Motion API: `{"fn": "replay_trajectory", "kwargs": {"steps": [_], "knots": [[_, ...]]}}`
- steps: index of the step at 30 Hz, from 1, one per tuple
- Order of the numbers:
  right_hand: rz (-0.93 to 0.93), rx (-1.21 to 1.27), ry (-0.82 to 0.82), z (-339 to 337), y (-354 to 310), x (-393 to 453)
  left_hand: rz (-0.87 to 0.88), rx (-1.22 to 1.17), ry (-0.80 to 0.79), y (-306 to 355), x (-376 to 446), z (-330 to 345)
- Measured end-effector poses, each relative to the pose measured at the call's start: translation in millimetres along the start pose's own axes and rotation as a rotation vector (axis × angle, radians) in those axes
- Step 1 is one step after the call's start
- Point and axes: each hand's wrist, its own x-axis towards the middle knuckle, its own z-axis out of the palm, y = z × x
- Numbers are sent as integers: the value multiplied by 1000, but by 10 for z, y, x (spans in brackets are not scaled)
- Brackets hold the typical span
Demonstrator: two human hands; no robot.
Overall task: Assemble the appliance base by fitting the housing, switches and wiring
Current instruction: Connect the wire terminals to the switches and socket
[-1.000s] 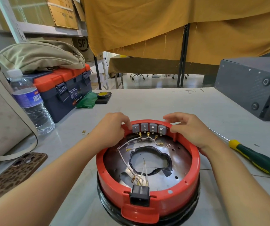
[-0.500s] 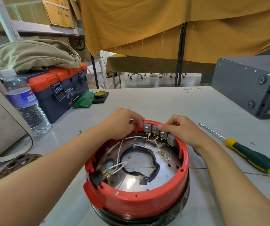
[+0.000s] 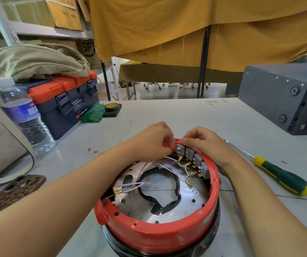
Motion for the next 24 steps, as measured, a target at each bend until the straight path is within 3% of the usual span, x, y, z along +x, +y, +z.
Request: {"fn": "replay_trajectory", "kwargs": {"steps": [5,24], "knots": [[89,258,-202,36,29,-1,-18,-93,7,-7,-65,149],[90,219,-204,34,110,56,-84,-131,55,-57,-81,259]]}}
